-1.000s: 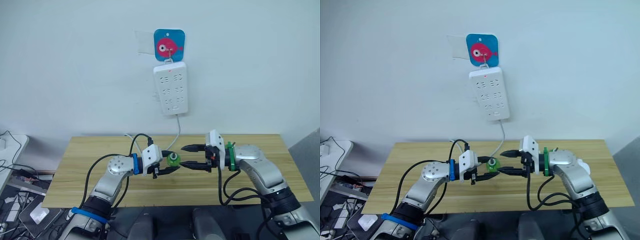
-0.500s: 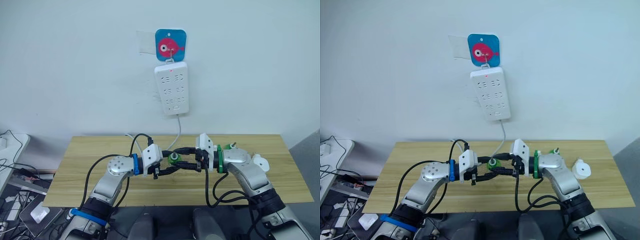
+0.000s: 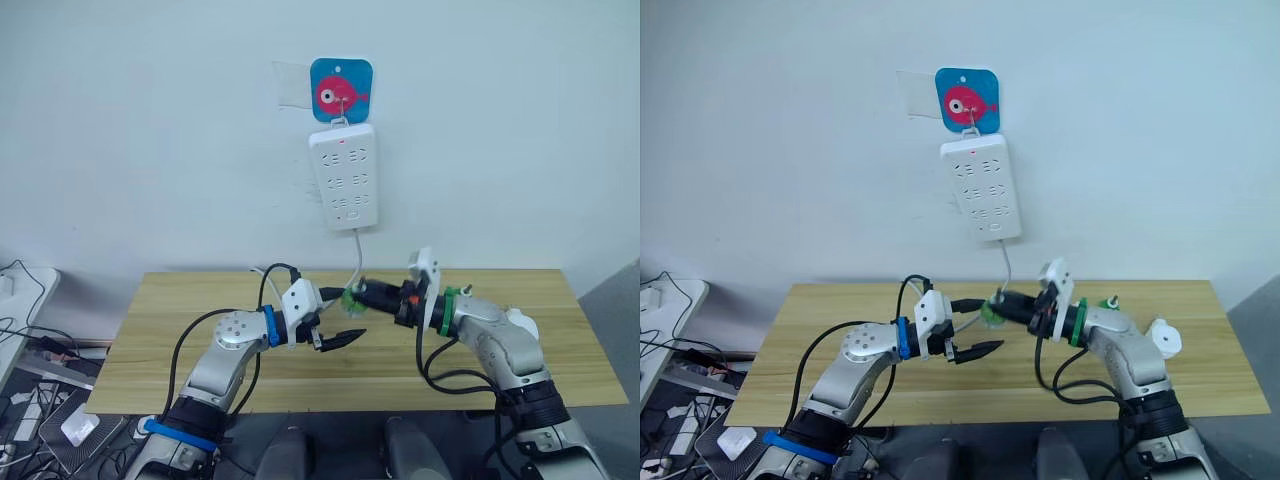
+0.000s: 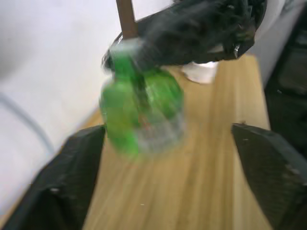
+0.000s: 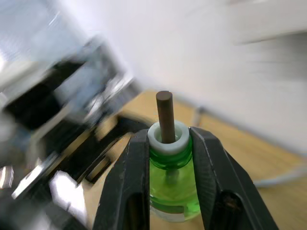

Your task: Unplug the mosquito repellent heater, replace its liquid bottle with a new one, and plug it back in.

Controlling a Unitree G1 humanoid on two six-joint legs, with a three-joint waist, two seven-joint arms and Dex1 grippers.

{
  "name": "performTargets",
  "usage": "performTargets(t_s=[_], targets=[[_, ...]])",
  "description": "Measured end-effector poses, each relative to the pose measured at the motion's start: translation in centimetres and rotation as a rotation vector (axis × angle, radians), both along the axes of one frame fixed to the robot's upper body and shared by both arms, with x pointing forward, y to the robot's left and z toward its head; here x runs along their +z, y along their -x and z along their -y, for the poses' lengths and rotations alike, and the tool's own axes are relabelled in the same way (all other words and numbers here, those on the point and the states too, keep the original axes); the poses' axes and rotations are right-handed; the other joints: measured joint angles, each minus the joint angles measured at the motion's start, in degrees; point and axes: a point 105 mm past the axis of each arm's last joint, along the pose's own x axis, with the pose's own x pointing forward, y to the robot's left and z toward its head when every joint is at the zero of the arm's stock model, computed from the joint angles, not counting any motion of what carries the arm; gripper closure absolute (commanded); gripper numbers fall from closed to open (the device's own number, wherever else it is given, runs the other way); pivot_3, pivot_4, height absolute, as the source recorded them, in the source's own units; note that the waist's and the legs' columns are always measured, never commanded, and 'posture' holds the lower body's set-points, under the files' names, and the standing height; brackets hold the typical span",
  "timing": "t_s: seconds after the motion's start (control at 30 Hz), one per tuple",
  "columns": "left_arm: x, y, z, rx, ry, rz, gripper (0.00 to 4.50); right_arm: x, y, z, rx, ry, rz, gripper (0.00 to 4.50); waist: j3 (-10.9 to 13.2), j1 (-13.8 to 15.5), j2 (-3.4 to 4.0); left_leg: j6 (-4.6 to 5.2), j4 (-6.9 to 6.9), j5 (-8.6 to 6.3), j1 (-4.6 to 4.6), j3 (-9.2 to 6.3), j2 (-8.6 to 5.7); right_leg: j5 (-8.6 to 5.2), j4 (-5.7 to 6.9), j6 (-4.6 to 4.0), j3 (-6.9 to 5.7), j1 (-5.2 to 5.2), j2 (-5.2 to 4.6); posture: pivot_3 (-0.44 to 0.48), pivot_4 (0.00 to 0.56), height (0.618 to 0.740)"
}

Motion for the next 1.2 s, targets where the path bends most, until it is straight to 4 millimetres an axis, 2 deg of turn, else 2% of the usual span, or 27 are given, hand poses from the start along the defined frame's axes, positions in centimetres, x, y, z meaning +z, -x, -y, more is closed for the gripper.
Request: performTargets(t_s=[0.1, 0.2, 0.3, 0.37, 0.57, 0.9, 1.1, 1.2], targets=[[0.6, -0.1, 0.5, 0.039, 0.036, 0.039, 0.00, -0.5, -0.7, 1.8, -0.151, -0.183, -0.191, 3.68, 0.0, 0.3, 0.00, 0.00, -0.01, 0.00, -0.02, 0.01, -0.01, 0.00, 0.01, 0.00, 0.02, -0.01, -0.02, -0.039, 0.142, 0.740], [1.1, -0.4, 1.1, 0.076, 0.060, 0.089, 0.00, -0.8, -0.6, 2.5, -0.219, -0.338, -0.333, 3.68, 0.0, 0.3, 0.01, 0.00, -0.02, 0.00, -0.01, 0.06, 0.00, 0.00, 0.02, 0.00, 0.04, -0.02, -0.01, -0.043, 0.138, 0.740], [2.1, -0.8, 2.0, 0.108, 0.094, 0.149, 0.00, -0.7, -0.3, 2.2, -0.242, -0.511, -0.454, 3.68, 0.0, 0.3, 0.02, 0.01, -0.02, 0.00, -0.03, 0.08, -0.01, 0.00, 0.02, 0.00, 0.05, -0.02, 0.00, -0.046, 0.136, 0.740], [2.7, -0.9, 2.6, 0.105, 0.107, 0.185, 0.00, -0.6, 0.0, 1.8, -0.233, -0.566, -0.499, 3.68, 0.0, 0.2, 0.03, 0.01, -0.02, 0.00, -0.03, 0.13, -0.02, 0.00, 0.03, 0.00, 0.07, -0.02, 0.00, -0.049, 0.133, 0.740], [2.5, -1.0, 3.3, 0.109, 0.111, 0.198, 0.00, -0.5, 1.0, 1.3, -0.211, -0.595, -0.548, 3.68, -0.1, -0.1, 0.11, 0.02, -0.02, 0.00, -0.03, 0.14, -0.07, 0.00, 0.03, 0.01, 0.05, -0.02, 0.04, -0.052, 0.132, 0.740], [2.7, -1.6, 3.9, 0.134, 0.140, 0.221, 0.00, 0.2, 1.4, 0.4, -0.162, -0.575, -0.544, 3.68, -0.3, -0.7, 0.14, 0.02, -0.02, 0.00, -0.06, 0.13, -0.08, -0.01, 0.01, 0.01, 0.03, -0.02, 0.07, -0.059, 0.120, 0.740], [2.7, -1.6, 4.0, 0.139, 0.139, 0.228, 0.00, 0.3, 1.6, 0.6, -0.153, -0.572, -0.540, 3.68, -0.4, -0.7, 0.15, 0.02, -0.02, 0.00, -0.06, 0.14, -0.08, -0.01, 0.00, 0.02, 0.03, -0.02, 0.07, -0.059, 0.114, 0.740], [2.9, -1.6, 4.1, 0.136, 0.150, 0.238, 0.53, 0.3, 1.6, 0.7, -0.156, -0.566, -0.538, 3.68, -0.5, -0.7, 0.15, 0.02, -0.02, 0.00, -0.06, 0.13, -0.08, -0.01, 0.00, 0.02, 0.03, -0.02, 0.08, -0.059, 0.113, 0.740]])
